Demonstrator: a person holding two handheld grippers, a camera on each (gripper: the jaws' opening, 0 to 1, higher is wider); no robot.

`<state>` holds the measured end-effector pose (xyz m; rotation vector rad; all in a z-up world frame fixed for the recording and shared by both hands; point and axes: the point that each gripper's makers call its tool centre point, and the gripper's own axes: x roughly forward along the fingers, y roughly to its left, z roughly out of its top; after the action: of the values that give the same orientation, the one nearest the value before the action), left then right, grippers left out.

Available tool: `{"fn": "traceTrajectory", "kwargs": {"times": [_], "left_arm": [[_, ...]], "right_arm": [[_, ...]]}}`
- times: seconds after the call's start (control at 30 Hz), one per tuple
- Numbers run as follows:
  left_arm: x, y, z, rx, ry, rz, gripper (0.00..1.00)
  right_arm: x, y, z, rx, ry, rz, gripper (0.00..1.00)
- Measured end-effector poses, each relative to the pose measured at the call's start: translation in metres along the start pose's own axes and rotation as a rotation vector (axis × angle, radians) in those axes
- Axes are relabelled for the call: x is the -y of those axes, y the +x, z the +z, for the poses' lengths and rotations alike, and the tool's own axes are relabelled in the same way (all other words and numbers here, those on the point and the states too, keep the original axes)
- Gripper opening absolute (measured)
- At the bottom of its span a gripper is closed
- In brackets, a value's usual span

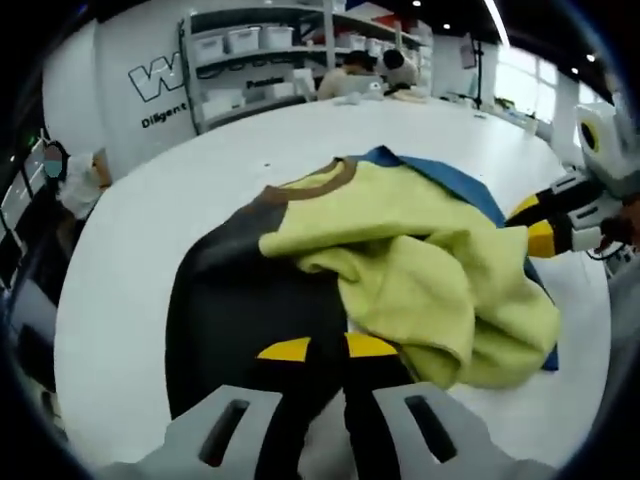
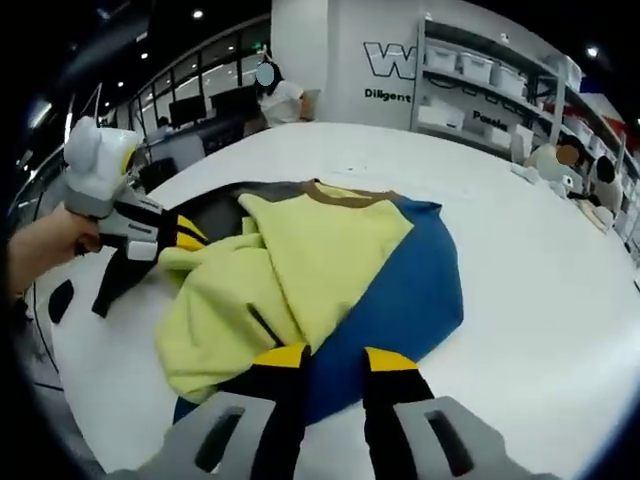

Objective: Fold the garment on the visible template until the final outline fits inside the template.

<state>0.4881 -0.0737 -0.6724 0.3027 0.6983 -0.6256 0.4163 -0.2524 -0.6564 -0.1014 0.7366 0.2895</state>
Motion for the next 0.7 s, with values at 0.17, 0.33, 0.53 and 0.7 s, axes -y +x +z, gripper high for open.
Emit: {"fn": "traceTrajectory", "kwargs": {"times": [0.17,0.33,0.53,0.7], "left_arm": [[-0.003,0.0,0.0,0.011,0.002,0.019,0.03],[-0.003,0.001,0.001,0.01,0.007,0.025,0.01],[-0.003,0.001,0.001,0.013,0.001,0.027,0.0],[-0.003,0.0,0.001,0.019,-0.012,0.041,0.0]], "right_arm": [[0.005,-0.004,-0.003,0.007,0.035,-0.009,0.1],[0.001,0.0,-0.014,-0.025,0.109,0.03,0.12],[-0.015,-0.001,-0.018,-0.039,0.085,0.045,0.17],[-0.012,0.002,-0.029,-0.083,-0.088,-0.005,0.07]]}}
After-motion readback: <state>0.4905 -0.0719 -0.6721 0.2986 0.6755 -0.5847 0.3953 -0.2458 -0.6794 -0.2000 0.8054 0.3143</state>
